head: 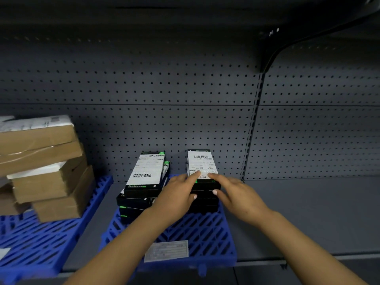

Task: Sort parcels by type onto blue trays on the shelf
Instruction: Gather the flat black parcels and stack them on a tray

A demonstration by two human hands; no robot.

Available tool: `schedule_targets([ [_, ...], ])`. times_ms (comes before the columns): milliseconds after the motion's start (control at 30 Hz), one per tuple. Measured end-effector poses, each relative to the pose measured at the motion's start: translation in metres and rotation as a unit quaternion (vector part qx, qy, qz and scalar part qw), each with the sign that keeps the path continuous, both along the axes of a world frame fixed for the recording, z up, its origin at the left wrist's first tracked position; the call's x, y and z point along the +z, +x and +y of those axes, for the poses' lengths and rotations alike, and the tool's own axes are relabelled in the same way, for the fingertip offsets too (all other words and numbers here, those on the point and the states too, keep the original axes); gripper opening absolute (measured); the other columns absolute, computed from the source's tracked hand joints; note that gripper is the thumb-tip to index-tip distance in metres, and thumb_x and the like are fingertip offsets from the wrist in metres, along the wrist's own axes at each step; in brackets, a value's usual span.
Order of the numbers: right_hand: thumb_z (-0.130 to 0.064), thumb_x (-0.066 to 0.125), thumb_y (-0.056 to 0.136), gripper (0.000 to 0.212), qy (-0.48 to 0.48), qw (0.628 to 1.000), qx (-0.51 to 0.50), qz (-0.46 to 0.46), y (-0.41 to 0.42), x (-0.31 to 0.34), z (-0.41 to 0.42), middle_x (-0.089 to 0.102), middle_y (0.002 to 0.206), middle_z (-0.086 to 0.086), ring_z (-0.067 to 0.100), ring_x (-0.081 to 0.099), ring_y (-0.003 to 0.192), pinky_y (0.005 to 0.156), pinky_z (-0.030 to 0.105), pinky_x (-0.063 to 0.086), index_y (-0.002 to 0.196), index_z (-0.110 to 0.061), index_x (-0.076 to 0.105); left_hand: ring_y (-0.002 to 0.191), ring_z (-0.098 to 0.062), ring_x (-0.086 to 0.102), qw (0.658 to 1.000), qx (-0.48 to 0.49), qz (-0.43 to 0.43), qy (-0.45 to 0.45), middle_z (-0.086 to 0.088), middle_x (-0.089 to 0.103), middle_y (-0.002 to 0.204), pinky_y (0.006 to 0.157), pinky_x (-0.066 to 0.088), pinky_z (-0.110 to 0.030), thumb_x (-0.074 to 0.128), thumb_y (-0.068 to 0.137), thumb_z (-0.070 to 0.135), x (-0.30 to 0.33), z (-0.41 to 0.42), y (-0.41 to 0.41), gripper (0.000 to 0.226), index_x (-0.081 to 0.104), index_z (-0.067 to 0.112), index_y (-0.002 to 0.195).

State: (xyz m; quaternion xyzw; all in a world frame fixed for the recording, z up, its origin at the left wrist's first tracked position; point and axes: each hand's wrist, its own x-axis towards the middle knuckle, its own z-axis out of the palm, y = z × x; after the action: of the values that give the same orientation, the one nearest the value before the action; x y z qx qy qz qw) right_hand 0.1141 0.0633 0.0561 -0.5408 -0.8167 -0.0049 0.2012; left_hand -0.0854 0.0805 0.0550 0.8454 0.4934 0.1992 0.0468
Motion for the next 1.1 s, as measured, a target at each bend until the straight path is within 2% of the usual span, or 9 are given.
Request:
schedule_targets([
  [67, -0.04, 0.035, 0.1, 0.049, 0.011, 1.0, -0.008, -0.002, -0.001, 0.004, -0.005, 0.032, 0.151, -0.004, 0.017, 0.033, 0.135, 0.105, 0.031, 0.034, 0.146, -0.041, 0.02, 0.139, -0.027, 0.021, 0.999, 0.009, 0.021, 0.034, -0.012, 0.023, 0.153, 0.111, 0.025, -0.034, 0.048, 0.098, 0.032, 0.003, -0.008, 0.001, 0.066, 0.012, 0.024, 0.151],
  [133, -0.039, 0.033, 0.1, 0.05, 0.023, 1.0, -0.015, 0.008, -0.002, 0.01, -0.013, 0.023, 0.155, -0.005, 0.015, 0.024, 0.139, 0.109, 0.03, 0.027, 0.147, -0.041, 0.016, 0.143, -0.025, 0.014, 0.997, -0.003, 0.018, 0.079, -0.011, 0.014, 0.156, 0.114, 0.018, -0.031, 0.046, 0.098, 0.035, 0.007, -0.015, -0.002, 0.066, 0.011, 0.022, 0.151],
  [200, -0.041, 0.03, 0.1, 0.05, 0.039, 0.999, -0.013, 0.02, -0.004, 0.018, -0.021, 0.022, 0.155, -0.005, 0.013, 0.021, 0.141, 0.111, 0.027, 0.021, 0.148, -0.038, 0.016, 0.143, -0.023, 0.012, 0.994, -0.028, 0.007, 0.108, -0.008, 0.014, 0.157, 0.114, 0.009, -0.026, 0.047, 0.097, 0.037, 0.011, -0.023, -0.007, 0.066, 0.013, 0.022, 0.151],
  [300, -0.054, 0.017, 0.093, 0.058, 0.062, 0.998, -0.003, 0.012, -0.008, 0.025, -0.03, 0.027, 0.153, -0.004, 0.013, 0.023, 0.14, 0.112, 0.03, 0.022, 0.147, -0.035, 0.023, 0.143, -0.018, 0.013, 0.99, -0.035, 0.005, 0.139, -0.002, 0.02, 0.156, 0.108, -0.001, -0.019, 0.048, 0.096, 0.041, 0.019, -0.035, -0.022, 0.065, 0.017, 0.024, 0.15],
  [533, -0.056, 0.008, 0.091, 0.062, 0.051, 0.996, 0.067, -0.005, -0.022, 0.032, -0.029, 0.027, 0.153, -0.007, 0.009, 0.02, 0.14, 0.111, 0.024, 0.014, 0.147, -0.034, 0.023, 0.138, -0.018, 0.028, 0.986, 0.074, -0.013, 0.146, 0.001, 0.035, 0.149, 0.112, 0.02, -0.031, 0.052, 0.092, 0.047, 0.022, -0.047, -0.065, 0.062, 0.032, 0.025, 0.146],
  [700, -0.057, 0.006, 0.091, 0.062, 0.02, 0.991, 0.133, -0.022, -0.04, 0.03, -0.013, 0.026, 0.153, -0.009, 0.006, 0.017, 0.141, 0.114, 0.026, 0.005, 0.147, -0.036, 0.022, 0.133, -0.02, 0.035, 0.982, 0.149, -0.008, 0.112, 0.001, 0.042, 0.143, 0.11, 0.025, -0.034, 0.056, 0.09, 0.045, 0.006, -0.057, -0.092, 0.059, 0.041, 0.022, 0.142],
  [867, -0.056, 0.001, 0.092, 0.062, 0.008, 0.985, 0.171, -0.038, -0.058, 0.027, 0.002, 0.026, 0.153, -0.011, 0.003, 0.013, 0.142, 0.117, 0.031, -0.005, 0.147, -0.037, 0.023, 0.127, -0.023, 0.045, 0.982, 0.167, 0.003, 0.092, -0.002, 0.049, 0.139, 0.105, 0.033, -0.035, 0.041, 0.084, 0.06, -0.003, -0.055, -0.112, 0.066, 0.048, 0.023, 0.137],
  [967, -0.054, 0.002, 0.091, 0.062, 0.012, 0.985, 0.164, -0.058, -0.068, 0.024, 0.004, 0.024, 0.154, -0.012, 0.003, 0.012, 0.142, 0.117, 0.034, -0.008, 0.147, -0.036, 0.021, 0.127, -0.019, 0.044, 0.984, 0.158, -0.015, 0.084, 0.002, 0.045, 0.142, 0.103, 0.033, -0.031, 0.041, 0.084, 0.063, -0.009, -0.051, -0.117, 0.065, 0.045, 0.029, 0.139],
  [1100, -0.057, 0.0, 0.09, 0.065, 0.017, 0.987, 0.145, -0.067, -0.081, 0.019, 0.006, 0.027, 0.153, -0.009, 0.006, 0.018, 0.142, 0.115, 0.039, -0.014, 0.147, -0.035, 0.023, 0.121, -0.011, 0.048, 0.988, 0.124, -0.013, 0.092, 0.008, 0.05, 0.138, 0.102, 0.037, -0.034, 0.048, 0.082, 0.061, -0.007, -0.043, -0.13, 0.062, 0.048, 0.031, 0.136],
])
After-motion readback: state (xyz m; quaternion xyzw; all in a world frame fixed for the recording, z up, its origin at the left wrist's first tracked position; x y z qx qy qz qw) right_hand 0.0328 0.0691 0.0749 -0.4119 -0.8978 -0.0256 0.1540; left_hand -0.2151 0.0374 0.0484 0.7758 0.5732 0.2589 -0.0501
